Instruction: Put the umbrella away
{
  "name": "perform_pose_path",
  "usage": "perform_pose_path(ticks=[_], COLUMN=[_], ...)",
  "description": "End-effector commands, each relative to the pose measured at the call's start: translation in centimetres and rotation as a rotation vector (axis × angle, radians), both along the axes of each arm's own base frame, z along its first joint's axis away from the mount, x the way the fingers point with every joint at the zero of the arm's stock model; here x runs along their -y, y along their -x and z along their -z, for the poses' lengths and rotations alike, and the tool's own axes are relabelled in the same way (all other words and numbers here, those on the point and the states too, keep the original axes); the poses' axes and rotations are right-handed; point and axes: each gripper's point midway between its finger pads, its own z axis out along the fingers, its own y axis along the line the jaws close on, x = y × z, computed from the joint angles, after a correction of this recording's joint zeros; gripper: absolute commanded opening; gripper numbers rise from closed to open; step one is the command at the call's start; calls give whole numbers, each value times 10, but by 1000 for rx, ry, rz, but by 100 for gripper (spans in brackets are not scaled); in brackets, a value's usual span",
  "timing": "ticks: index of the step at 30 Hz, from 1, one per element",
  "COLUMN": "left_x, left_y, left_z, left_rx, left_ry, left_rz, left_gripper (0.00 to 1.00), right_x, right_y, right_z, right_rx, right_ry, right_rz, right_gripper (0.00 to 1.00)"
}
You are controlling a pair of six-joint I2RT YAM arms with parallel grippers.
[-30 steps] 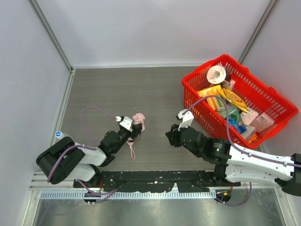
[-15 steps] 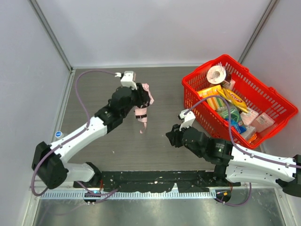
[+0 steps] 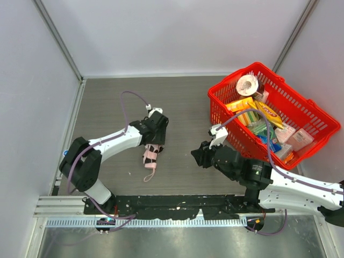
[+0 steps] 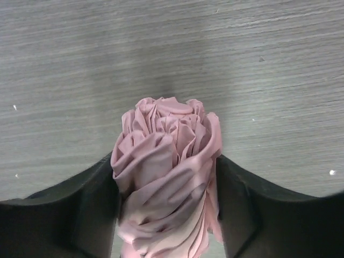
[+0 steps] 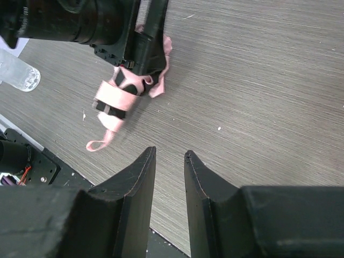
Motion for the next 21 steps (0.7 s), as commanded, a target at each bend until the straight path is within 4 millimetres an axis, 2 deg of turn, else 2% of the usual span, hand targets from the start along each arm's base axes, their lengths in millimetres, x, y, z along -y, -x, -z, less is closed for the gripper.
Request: perform_pose_path(ticks=[1, 2, 4, 7, 10, 14, 17, 20, 21], left_x=[8, 9, 9, 10, 18, 25, 9, -16, -26], left_y=[-20, -22, -26, -31, -26, -8, 9, 27, 36], left_z=[-2, -2, -9, -33, -69, -128, -172, -209, -224], left_rx=[40, 46, 56, 96, 142, 215, 298, 384, 424], left_ry=[-9, -4, -10, 5, 105, 262, 339, 403, 428], left_rz=[-11, -6, -6, -6, 20, 82, 82, 59, 55], left_gripper=[89, 99, 100, 100, 100, 100, 100, 100, 100], right_x=[-1, 0, 1, 1, -3, -18, -30, -51, -57], right_y=[0, 0, 1, 0, -2, -3, -4, -6, -8], right_z=[-11, -12, -13, -11, -1, 7, 11, 25, 24], right_rx=[-1, -3, 0, 0, -12, -40, -66, -122, -132], right_ry=[-52, -58, -66, -57, -17, 8, 13, 45, 34], right_rz=[10, 11, 13, 18, 18, -9, -22, -51, -51], right_gripper=[33, 33, 33, 33, 33, 33, 36, 37, 40])
